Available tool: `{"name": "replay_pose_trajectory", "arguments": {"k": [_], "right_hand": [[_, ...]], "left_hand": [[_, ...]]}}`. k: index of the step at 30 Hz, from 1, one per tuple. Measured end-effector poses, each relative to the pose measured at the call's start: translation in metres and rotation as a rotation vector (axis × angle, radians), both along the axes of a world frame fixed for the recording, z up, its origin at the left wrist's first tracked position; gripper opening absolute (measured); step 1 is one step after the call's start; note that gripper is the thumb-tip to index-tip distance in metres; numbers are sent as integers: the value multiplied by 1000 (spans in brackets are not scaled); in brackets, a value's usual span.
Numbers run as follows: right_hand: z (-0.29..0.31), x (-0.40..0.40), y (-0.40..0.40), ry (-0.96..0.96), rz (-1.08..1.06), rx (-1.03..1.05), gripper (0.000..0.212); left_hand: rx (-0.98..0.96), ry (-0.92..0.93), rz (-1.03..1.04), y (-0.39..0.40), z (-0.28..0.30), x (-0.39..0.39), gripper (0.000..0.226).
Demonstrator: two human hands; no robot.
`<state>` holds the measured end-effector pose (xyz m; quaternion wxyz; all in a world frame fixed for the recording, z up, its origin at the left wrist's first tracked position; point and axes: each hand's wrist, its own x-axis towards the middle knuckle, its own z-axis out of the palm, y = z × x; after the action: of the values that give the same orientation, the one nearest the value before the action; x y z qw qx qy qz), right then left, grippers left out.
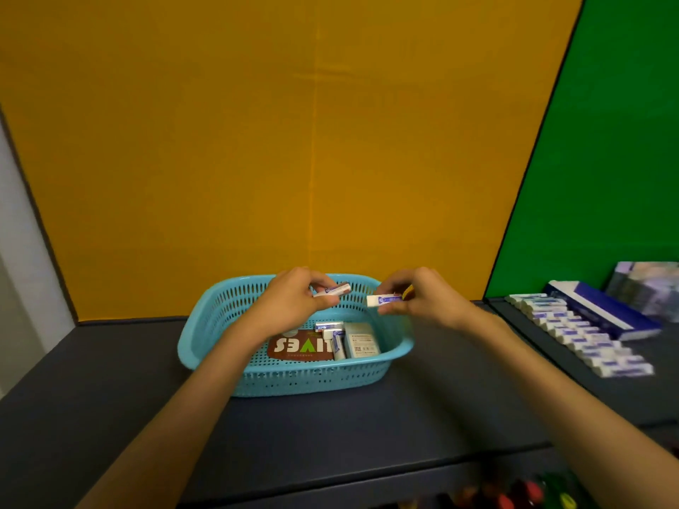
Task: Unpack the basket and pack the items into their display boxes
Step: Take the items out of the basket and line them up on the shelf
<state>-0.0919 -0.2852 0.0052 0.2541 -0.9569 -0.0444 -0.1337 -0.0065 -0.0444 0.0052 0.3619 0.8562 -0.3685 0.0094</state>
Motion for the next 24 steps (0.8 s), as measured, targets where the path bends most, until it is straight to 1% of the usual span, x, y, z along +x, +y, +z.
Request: {"name": "replay_pose_trajectory", "arguments": {"k": [6,11,16,20,24], "right_hand": [[-12,-75,-63,-77,-77,42,15],[-26,-150,-131,-74,-145,53,13],[-43,-221,-204,-53,-224,66,12],[-52,-265,-254,-39,-256,92,10],[-61,-287,-295,-32,-268,43,18]], "left_hand": [[6,-51,-118,-75,-6,-45,16],[-7,-50,-177,-156,-16,-99,15],[7,-30,-196,-236,-30,-155,11],[28,-9,-200,-283,-39,-188,9],[53,-16,-179,-319,-44,-208,11]]}}
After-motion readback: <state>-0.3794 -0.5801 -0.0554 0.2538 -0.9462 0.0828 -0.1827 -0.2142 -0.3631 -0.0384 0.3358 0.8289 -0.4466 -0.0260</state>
